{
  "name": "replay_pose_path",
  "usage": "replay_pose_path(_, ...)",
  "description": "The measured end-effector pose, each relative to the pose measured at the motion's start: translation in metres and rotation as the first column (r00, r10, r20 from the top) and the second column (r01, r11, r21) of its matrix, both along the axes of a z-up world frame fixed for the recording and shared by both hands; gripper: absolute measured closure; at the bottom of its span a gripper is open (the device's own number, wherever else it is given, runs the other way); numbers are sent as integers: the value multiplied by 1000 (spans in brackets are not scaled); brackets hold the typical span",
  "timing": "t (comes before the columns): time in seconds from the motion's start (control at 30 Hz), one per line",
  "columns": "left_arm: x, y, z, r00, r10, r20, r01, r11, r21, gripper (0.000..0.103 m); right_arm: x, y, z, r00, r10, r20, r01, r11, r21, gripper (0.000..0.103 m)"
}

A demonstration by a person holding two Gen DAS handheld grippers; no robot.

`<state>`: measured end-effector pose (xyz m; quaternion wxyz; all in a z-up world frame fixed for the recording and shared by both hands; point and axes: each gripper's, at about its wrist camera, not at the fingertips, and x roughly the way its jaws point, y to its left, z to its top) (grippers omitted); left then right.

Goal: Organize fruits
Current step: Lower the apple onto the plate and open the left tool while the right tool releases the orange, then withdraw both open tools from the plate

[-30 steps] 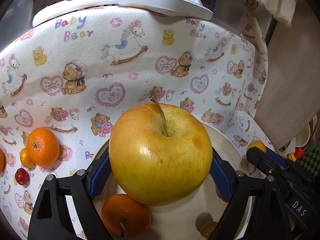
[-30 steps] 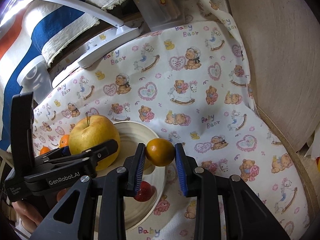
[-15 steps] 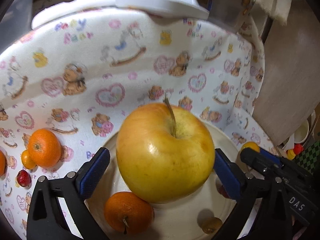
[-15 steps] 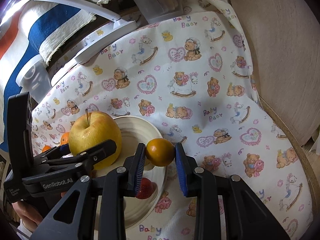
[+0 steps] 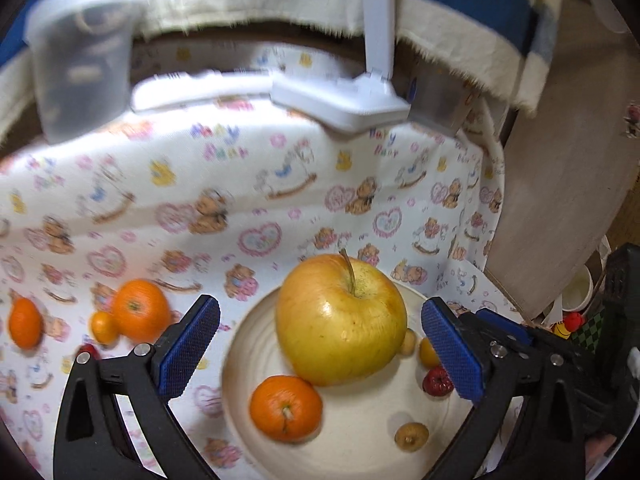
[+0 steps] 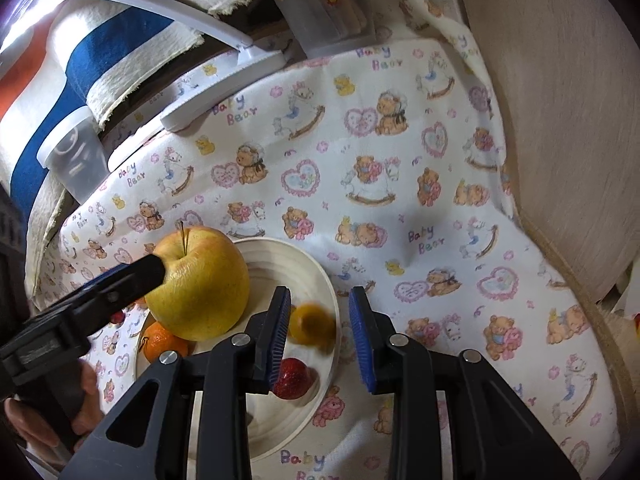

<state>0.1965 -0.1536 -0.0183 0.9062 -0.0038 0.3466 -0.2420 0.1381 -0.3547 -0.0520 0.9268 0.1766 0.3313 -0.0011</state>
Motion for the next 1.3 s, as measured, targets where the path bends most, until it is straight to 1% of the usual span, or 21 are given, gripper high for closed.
replay_pose_path(0.03, -4, 3, 4, 1000, 2, 16, -2, 1000, 0, 3, -1, 0, 1, 1000, -2, 8, 2, 1000, 1, 57)
replay_pose_path(0.2, -23, 19, 23, 998, 5, 57, -4, 1000, -21, 3, -8, 6, 11, 998, -5, 58, 8, 998, -56, 56)
replay_pose_path(0.37, -47, 27, 42, 987, 10, 159, -11, 1000, 3, 1, -17, 11, 20, 994, 4, 110, 4, 997, -73, 56)
replay_pose_path(0.47, -63, 32, 50, 973, 15, 230, -23, 999, 32, 1, -23, 18, 26, 989, 21, 147, -7, 995, -97, 55)
replay_pose_path(0.57, -75, 38, 55, 963, 19, 270, -31, 999, 39, 1, -32, 27, 34, 978, 40, 204, -12, 990, -140, 50)
replay_pose_path(0.67, -87, 51, 59, 954, 50, 297, -52, 999, 0, 1, -41, 35, 40, 966, 61, 250, -18, 985, -169, 46)
replay_pose_path(0.73, -95, 60, 62, 945, 78, 317, -73, 997, -27, 1, -47, 41, 44, 956, 79, 283, -24, 981, -193, 39)
replay_pose_path(0.8, -101, 69, 63, 933, 109, 344, -101, 994, -42, 1, -52, 47, 47, 947, 89, 310, -21, 976, -218, 36)
replay_pose_path(0.83, -103, 72, 63, 927, 119, 355, -111, 993, -43, 1, -55, 50, 49, 941, 95, 324, -19, 973, -231, 31)
replay_pose_path(0.9, -106, 78, 63, 916, 136, 377, -131, 991, -39, 1, -59, 54, 50, 935, 103, 339, -20, 971, -239, 23)
replay_pose_path(1.0, -110, 87, 59, 904, 156, 398, -155, 987, -35, 1, -62, 61, 51, 929, 118, 351, -27, 967, -253, 18)
replay_pose_path(1.07, -112, 93, 55, 899, 167, 405, -168, 985, -33, 1, -64, 64, 50, 927, 124, 354, -30, 965, -259, 17)
replay_pose_path(1.1, -114, 96, 53, 893, 176, 414, -179, 983, -31, 1, -64, 65, 50, 927, 128, 353, -35, 965, -259, 16)
replay_pose_path(1.2, -117, 102, 47, 866, 213, 452, -225, 974, -27, 1, -64, 67, 48, 926, 143, 350, -56, 967, -247, 10)
replay_pose_path(1.27, -116, 107, 43, 858, 225, 461, -238, 971, -31, 1, -66, 69, 48, 921, 139, 363, -46, 966, -253, 8)
replay_pose_path(1.3, -115, 109, 41, 857, 232, 461, -242, 970, -38, 1, -66, 69, 48, 919, 139, 368, -41, 965, -260, 3)
